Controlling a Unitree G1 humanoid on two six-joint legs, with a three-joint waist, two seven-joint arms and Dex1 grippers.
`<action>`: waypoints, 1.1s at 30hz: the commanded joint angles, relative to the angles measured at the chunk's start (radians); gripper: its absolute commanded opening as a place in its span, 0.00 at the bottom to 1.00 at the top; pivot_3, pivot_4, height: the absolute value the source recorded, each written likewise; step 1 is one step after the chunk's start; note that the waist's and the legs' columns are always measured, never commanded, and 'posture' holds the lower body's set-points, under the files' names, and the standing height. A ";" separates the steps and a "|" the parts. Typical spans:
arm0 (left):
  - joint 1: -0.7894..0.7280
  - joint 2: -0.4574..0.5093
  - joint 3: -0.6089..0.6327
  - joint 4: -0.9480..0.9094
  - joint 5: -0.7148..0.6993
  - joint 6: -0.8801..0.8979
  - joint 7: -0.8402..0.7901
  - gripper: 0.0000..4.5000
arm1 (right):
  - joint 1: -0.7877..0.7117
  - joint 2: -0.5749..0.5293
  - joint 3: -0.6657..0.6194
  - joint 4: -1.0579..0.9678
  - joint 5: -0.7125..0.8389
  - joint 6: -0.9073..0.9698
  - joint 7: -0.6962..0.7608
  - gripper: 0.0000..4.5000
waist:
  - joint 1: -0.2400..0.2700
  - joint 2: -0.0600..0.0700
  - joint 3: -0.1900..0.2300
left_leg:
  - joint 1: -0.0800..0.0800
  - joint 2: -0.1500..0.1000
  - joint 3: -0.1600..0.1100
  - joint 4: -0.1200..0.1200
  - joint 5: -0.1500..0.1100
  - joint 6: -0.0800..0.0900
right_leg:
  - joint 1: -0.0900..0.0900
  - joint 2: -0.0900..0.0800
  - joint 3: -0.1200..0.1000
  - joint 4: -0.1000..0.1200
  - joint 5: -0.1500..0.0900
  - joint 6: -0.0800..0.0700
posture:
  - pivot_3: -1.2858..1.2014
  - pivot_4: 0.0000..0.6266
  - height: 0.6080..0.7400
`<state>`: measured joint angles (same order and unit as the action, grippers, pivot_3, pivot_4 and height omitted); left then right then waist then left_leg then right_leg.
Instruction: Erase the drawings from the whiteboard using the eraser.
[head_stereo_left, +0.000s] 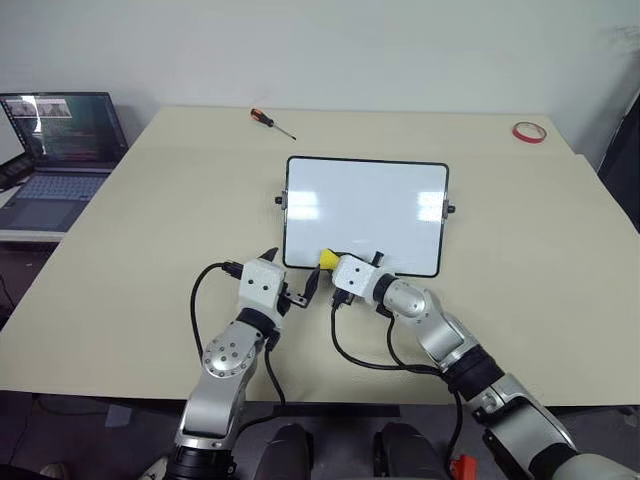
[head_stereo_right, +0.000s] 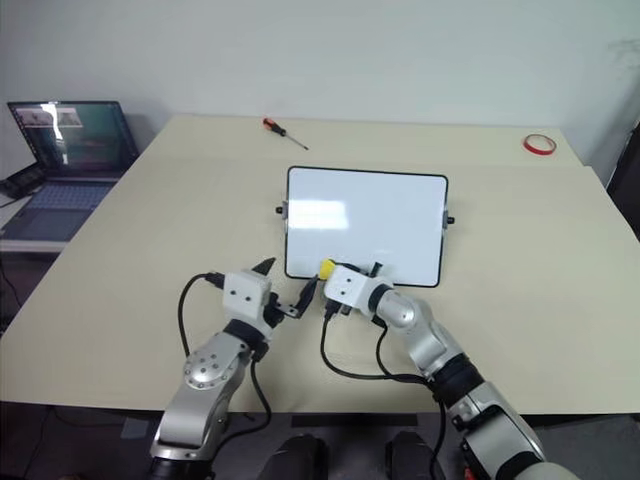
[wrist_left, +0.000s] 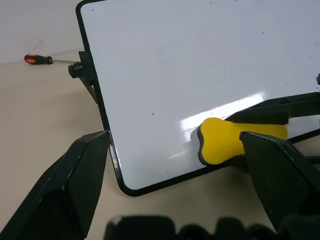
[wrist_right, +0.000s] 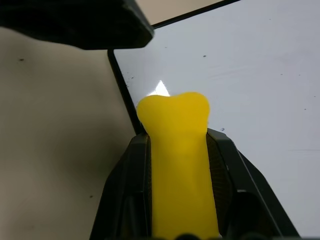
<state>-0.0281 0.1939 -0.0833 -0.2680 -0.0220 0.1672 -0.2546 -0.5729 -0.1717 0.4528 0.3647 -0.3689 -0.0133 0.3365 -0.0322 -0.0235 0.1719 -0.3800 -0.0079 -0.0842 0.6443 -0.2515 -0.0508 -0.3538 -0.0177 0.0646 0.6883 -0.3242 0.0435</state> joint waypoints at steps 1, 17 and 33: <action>-0.014 -0.004 -0.005 -0.017 0.000 -0.018 -0.002 1.00 | -0.069 -0.009 -0.097 0.076 -0.016 0.054 -0.120 0.25 | 0.001 0.000 0.000 | 0.000 0.000 0.000 0.000 0.000 0.001 | 0.000 0.000 0.000 0.000 0.000 0.000 | 0.52 0.24 1.00; -0.033 0.000 -0.023 -0.017 -0.016 -0.030 -0.031 1.00 | 0.091 -0.078 -0.180 -0.209 0.086 0.119 -0.060 0.25 | 0.008 0.000 0.000 | -0.003 -0.002 -0.005 -0.002 0.002 0.001 | 0.003 -0.001 -0.001 -0.008 0.001 0.001 | 0.52 0.24 1.00; -0.375 0.077 -0.150 0.127 -0.212 -0.041 -0.513 1.00 | 0.325 -0.169 -0.580 -1.014 0.205 0.844 -0.020 0.25 | 0.005 0.001 0.004 | -0.022 -0.001 -0.004 -0.003 0.002 0.001 | -0.016 -0.001 -0.003 -0.007 0.000 0.001 | 0.52 0.24 1.00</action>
<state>-0.3862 0.2717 -0.2235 -0.1580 -0.2038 0.1472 -0.7188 -0.2428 -0.3417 -0.0768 -0.5552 -0.1643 0.7534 0.3387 -0.0276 -0.0223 0.1758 -0.4020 -0.0095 -0.0871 0.6415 -0.2498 -0.0502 -0.3702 -0.0183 0.0619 0.6810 -0.3237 0.0443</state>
